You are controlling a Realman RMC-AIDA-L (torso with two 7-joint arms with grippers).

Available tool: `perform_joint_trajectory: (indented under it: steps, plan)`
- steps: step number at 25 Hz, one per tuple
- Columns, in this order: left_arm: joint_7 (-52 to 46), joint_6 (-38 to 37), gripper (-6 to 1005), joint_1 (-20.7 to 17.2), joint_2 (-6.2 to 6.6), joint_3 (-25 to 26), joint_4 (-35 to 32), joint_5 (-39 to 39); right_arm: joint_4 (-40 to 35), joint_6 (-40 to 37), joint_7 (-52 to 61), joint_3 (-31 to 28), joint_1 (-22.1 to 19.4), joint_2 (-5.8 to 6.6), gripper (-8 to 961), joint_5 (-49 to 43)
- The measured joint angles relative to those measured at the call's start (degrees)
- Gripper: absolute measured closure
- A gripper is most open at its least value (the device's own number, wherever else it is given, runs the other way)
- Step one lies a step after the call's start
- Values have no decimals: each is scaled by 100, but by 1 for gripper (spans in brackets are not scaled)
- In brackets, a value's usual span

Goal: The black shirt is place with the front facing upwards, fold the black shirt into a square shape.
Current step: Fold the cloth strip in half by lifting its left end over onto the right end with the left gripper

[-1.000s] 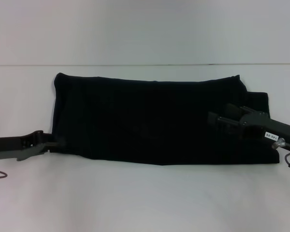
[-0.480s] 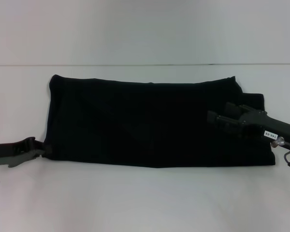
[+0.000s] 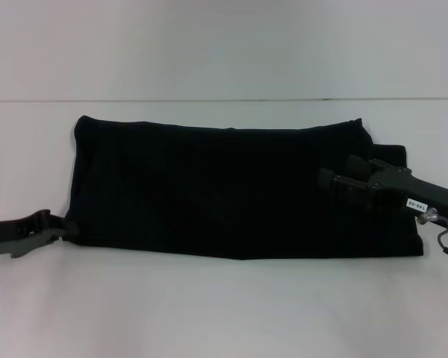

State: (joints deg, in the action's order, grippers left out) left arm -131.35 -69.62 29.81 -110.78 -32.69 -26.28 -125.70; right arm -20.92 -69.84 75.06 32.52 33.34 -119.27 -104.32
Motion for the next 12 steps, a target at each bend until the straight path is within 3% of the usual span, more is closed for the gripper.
perform_joint_trajectory:
  steps: [4,8,12]
  plan:
    - [16,-173,971,-32,20,406,-105,8,-6,6,0,0,14,1,63,0]
    - [81,-205,831,-233,-35,985,-337,12,-10,14,0,0,30,1,63,0]
    - [4,-302,734,-401,58,1148,-360,12,-10,21,-15,0,37,1,64,0]
